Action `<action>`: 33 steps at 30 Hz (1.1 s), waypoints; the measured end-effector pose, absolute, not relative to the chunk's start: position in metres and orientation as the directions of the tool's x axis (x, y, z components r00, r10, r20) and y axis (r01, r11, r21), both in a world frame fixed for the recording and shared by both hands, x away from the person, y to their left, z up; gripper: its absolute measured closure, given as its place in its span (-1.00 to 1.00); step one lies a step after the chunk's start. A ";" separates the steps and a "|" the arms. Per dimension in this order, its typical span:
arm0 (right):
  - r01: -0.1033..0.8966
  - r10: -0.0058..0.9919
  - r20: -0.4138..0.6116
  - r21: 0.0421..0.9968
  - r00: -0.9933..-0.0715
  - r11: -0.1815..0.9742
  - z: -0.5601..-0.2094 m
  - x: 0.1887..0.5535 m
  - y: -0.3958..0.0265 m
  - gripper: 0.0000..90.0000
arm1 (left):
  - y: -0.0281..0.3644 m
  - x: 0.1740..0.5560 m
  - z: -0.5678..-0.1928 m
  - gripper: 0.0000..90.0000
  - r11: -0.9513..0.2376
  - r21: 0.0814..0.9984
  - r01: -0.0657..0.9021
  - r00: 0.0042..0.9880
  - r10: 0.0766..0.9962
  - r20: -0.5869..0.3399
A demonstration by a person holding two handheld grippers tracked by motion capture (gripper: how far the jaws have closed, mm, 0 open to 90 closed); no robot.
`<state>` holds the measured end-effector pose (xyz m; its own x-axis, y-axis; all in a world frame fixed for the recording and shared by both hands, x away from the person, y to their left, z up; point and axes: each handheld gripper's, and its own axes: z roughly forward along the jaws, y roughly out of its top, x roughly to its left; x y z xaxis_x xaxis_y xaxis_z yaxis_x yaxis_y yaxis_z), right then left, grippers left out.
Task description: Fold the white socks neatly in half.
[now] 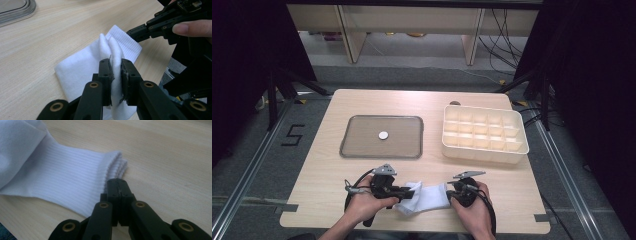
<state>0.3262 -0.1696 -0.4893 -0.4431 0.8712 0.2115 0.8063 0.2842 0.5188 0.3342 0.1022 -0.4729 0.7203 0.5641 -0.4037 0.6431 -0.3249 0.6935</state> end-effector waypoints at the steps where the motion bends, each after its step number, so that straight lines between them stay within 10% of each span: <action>1: 0.801 0.869 0.206 0.523 -0.450 0.291 -0.489 0.325 -0.169 1.00 | 0.102 0.334 -0.473 0.76 -0.325 0.690 0.647 0.716 0.568 -0.404; 33: 0.792 0.866 0.202 0.536 -0.458 0.293 -0.491 0.325 -0.159 0.99 | 0.093 0.339 -0.482 0.76 -0.347 0.677 0.650 0.718 0.572 -0.396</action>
<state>0.3248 -0.1594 -0.4908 -0.4577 0.8658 0.2024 0.7916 0.2931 0.5362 0.3388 0.0929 -0.4825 0.7182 0.5721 -0.3962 0.6495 -0.3469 0.6766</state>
